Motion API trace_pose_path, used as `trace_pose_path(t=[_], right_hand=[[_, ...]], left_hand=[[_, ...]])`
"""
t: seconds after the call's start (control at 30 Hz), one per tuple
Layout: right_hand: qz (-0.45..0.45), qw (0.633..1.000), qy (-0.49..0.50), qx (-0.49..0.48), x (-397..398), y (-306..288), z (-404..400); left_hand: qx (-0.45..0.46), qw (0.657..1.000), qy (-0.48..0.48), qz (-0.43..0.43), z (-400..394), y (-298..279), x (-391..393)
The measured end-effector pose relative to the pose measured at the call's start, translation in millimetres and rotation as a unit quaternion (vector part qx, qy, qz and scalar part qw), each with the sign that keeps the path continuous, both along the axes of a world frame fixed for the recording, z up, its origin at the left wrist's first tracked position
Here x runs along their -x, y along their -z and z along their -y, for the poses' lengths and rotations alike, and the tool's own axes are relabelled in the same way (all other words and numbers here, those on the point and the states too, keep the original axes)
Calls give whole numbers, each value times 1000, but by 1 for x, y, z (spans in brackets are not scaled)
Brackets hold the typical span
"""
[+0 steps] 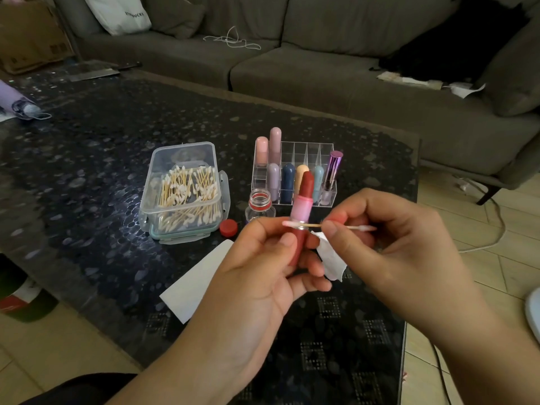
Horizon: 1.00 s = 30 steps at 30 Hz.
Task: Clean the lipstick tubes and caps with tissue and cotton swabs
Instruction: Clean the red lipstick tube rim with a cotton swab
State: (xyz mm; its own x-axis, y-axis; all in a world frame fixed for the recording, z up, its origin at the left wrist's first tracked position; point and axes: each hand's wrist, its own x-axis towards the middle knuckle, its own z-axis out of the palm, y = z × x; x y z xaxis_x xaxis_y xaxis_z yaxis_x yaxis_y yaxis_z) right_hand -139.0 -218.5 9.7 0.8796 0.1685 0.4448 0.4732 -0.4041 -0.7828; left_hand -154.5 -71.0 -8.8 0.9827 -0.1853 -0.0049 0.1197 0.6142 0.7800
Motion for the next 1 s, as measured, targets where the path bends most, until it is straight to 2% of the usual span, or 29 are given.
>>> trace_pose_path(t=[0.2,0.33,0.6,0.77,1.0], right_hand=[[-5,1000,1,-30,1,-3,3],[7,1000,-6,-11,3,-1,-4],[2,1000,9,-14,4,-2,-4],[2,998,-32,-51,11,-5,-14],[30,999,-19,-19,13,-6,-13]], left_hand=[[-84,993,-73,30,0,0,-1],[-164,977,-120,63,3,2,-1],[-299,920,-235,91,3,8,0],[-341,889,-281,125,3,11,-1],[-393,852,-303,168,3,15,1]])
